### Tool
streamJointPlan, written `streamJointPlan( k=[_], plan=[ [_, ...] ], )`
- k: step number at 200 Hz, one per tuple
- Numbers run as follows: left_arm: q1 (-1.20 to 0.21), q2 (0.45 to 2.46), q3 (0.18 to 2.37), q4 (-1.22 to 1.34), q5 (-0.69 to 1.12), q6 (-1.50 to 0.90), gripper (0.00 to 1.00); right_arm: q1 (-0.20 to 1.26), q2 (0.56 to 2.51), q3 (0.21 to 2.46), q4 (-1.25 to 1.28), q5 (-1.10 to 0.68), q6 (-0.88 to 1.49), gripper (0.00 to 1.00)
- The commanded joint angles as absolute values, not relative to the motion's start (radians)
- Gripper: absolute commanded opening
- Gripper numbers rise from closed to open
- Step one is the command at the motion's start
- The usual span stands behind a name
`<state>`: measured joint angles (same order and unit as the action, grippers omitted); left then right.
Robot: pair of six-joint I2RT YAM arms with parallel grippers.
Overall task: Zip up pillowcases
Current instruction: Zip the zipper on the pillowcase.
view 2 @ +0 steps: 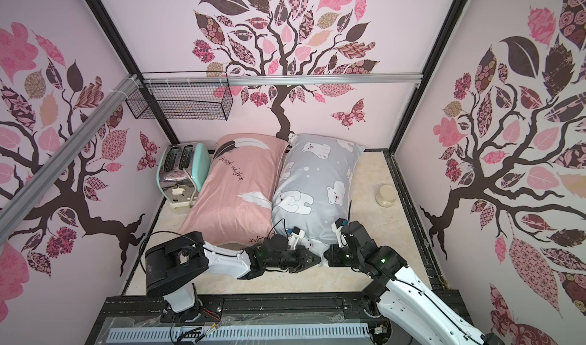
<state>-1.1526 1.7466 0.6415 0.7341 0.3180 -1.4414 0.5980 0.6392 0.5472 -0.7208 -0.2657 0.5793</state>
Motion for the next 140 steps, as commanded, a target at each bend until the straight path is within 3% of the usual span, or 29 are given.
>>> streamJointPlan(
  k=[1, 78, 140],
  plan=[
    [-1.159, 1.766, 0.650, 0.767, 0.316, -1.444, 0.14, 0.594, 0.630, 0.570, -0.719, -0.261, 0.577, 0.00],
    [-1.161, 1.758, 0.648, 0.756, 0.308, -1.442, 0.00, 0.594, 0.627, 0.569, -0.719, -0.260, 0.580, 0.00],
    [-1.155, 1.759, 0.609, 0.704, 0.268, -1.413, 0.00, 0.594, 0.607, 0.627, -0.750, -0.218, 0.580, 0.00]
  ],
)
